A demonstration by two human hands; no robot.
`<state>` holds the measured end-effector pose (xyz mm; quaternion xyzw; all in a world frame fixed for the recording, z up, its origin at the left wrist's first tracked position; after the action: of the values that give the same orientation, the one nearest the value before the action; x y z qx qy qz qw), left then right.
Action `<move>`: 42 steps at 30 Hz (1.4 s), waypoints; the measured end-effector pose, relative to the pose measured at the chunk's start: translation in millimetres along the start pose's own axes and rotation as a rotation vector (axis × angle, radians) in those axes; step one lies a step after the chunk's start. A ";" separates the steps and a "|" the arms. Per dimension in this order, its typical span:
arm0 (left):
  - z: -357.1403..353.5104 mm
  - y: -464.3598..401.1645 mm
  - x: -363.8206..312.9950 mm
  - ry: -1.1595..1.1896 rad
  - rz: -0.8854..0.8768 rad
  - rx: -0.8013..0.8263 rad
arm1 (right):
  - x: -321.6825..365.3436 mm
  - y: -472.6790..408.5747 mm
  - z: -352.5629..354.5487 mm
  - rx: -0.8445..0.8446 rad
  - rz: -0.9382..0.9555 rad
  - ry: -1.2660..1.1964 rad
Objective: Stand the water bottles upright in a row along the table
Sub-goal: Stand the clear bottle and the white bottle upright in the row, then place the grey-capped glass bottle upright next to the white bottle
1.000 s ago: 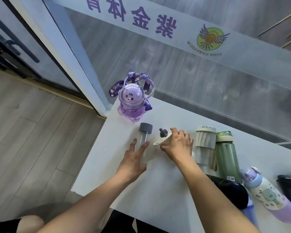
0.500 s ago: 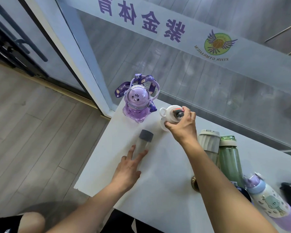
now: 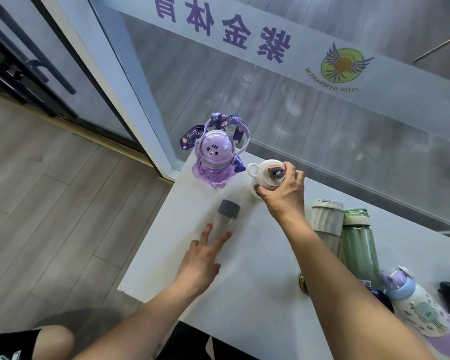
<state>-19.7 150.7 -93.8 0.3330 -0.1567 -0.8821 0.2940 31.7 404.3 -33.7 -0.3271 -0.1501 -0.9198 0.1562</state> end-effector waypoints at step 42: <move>33.1 38.8 -105.6 -0.059 -0.541 -0.198 | -23.1 106.5 102.7 0.154 -0.202 -0.071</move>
<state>37.9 189.0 0.9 0.3067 0.0160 -0.9487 0.0746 146.7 351.0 46.0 -0.3296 -0.2580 -0.9045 0.0819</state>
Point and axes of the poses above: each hand's wrist, its own y-axis away from the middle knuckle, its own z-axis out of the back of the hand, x = y × z, the point moved 7 cm from there along -y, towards the middle knuckle, and after that the axes turned 3 degrees about -z, right-handed, at the moved point
